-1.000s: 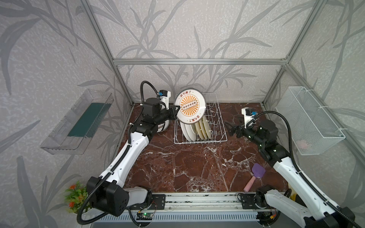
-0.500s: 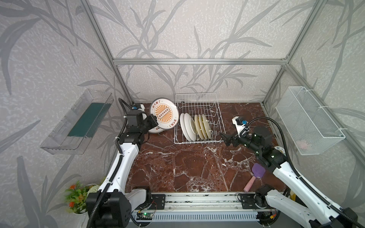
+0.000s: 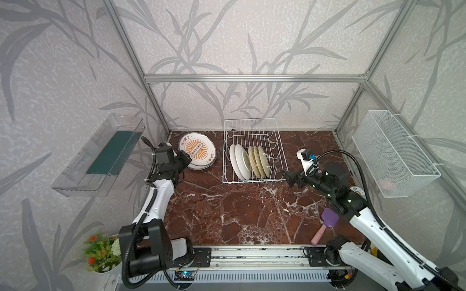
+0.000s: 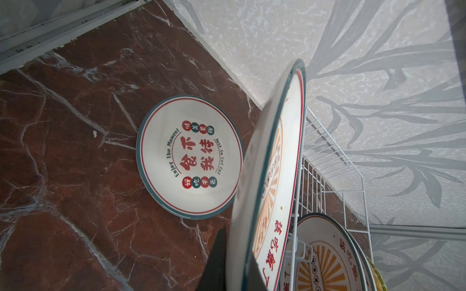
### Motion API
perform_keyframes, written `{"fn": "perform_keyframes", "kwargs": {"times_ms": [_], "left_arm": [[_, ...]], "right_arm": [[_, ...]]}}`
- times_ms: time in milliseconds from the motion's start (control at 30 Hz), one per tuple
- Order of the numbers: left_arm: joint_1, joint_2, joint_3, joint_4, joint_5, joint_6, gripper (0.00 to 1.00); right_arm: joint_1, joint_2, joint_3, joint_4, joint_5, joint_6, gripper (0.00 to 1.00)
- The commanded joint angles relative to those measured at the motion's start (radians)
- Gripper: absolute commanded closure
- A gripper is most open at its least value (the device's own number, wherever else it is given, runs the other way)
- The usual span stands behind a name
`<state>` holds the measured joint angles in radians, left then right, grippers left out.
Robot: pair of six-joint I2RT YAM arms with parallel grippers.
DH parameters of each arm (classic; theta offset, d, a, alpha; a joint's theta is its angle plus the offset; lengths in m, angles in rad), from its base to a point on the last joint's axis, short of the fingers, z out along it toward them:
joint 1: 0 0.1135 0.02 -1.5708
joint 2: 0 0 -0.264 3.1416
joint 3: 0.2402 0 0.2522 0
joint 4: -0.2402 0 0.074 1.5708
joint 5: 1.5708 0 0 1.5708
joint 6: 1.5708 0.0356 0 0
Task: Unload the plates from the dish rack
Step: Place the plate on the plate.
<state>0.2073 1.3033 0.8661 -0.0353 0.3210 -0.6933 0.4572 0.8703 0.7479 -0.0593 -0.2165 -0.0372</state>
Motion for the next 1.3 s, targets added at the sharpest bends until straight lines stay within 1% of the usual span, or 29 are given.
{"fn": "perform_keyframes", "kwargs": {"times_ms": [0,133,267,433,700,900,1033,1200,1267], "left_arm": [[0.008,0.047,0.012,0.132,0.030,-0.044,1.00],[0.015,0.122,0.026,0.168,0.038,-0.048,1.00],[0.031,0.206,0.037,0.238,0.089,-0.051,1.00],[0.042,0.294,0.053,0.261,0.077,-0.034,1.00],[0.078,0.413,0.032,0.415,0.102,-0.095,1.00],[0.084,0.481,0.066,0.427,0.131,-0.106,1.00],[0.089,0.507,0.070,0.434,0.135,-0.110,0.93],[0.093,0.534,0.083,0.412,0.147,-0.115,0.73],[0.093,0.539,0.087,0.398,0.147,-0.112,0.68]], "right_arm": [[0.005,-0.008,0.011,-0.017,0.008,-0.015,0.01],[0.004,-0.010,0.011,-0.017,0.009,-0.019,0.01],[0.005,-0.010,0.010,-0.014,0.011,-0.021,0.01],[0.004,-0.007,0.009,-0.012,0.011,-0.020,0.01],[0.004,-0.022,0.007,-0.029,0.022,-0.030,0.01],[0.004,-0.020,0.004,-0.029,0.020,-0.030,0.01],[0.005,-0.021,0.004,-0.027,0.019,-0.030,0.01],[0.004,-0.023,0.007,-0.032,0.017,-0.036,0.01],[0.003,-0.023,0.007,-0.031,0.017,-0.036,0.01]]}}
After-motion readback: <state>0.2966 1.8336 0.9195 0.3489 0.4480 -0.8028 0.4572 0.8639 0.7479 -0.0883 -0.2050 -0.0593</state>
